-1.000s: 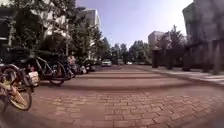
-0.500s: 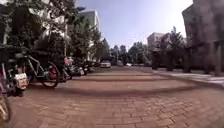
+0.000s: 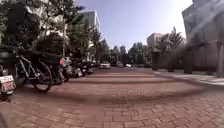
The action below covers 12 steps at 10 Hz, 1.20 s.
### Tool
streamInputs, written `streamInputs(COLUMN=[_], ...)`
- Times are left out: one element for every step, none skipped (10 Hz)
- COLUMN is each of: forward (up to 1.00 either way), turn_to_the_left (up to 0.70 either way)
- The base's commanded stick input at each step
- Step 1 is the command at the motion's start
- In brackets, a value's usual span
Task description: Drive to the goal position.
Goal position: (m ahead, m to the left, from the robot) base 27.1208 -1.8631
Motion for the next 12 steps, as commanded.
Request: streamInputs(forward=[0.70,0.70,0.70,0.70,0.70,0.70,0.70,0.70,0.70,0.70,0.70,0.70], turn_to_the_left=[0.00,0.00,0.00,0.00,0.00,0.00,0.00,0.00,0.00,0.00,0.00,0.00])
